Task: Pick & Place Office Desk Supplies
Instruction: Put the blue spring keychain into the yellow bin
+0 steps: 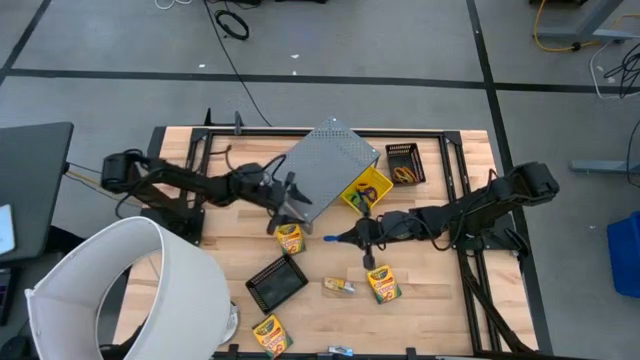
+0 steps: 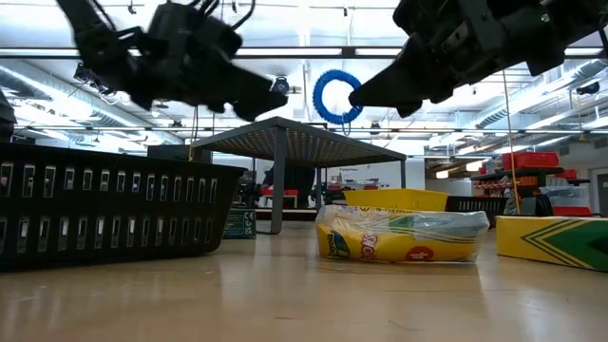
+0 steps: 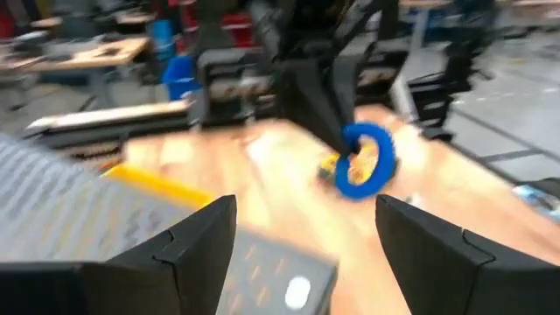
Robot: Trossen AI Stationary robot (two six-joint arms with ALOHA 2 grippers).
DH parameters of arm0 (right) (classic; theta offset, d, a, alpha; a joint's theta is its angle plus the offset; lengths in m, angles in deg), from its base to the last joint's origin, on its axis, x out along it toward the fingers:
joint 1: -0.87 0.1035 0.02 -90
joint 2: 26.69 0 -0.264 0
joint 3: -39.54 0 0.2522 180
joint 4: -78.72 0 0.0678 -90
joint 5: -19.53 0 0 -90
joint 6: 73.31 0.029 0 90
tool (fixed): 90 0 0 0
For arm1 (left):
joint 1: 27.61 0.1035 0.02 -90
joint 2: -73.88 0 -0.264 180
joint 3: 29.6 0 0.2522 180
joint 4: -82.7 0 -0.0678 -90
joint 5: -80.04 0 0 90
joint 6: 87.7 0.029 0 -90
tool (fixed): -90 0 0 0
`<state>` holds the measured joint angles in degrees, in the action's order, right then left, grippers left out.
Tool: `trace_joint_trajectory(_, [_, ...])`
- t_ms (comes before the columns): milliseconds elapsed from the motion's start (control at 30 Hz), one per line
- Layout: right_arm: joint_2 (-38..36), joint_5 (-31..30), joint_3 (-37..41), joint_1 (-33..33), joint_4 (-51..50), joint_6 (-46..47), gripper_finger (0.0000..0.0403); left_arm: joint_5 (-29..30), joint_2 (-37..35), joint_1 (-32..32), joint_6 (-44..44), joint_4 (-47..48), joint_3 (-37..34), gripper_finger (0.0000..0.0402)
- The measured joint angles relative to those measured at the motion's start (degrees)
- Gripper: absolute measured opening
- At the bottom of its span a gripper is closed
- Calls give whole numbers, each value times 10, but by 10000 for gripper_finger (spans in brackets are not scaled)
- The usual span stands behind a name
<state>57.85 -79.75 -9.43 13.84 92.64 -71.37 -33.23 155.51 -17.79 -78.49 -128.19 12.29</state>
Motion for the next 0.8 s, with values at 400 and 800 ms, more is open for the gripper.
trace_joint_trajectory(400, [-84, -123, -1, -45, -227, 48, 10, 69, -72, -9, -26, -59, -108, 274])
trace_joint_trajectory(800, [-109, -148, 0, -155, -349, 65, 9, 75, -71, -16, -38, -63, -115, 274])
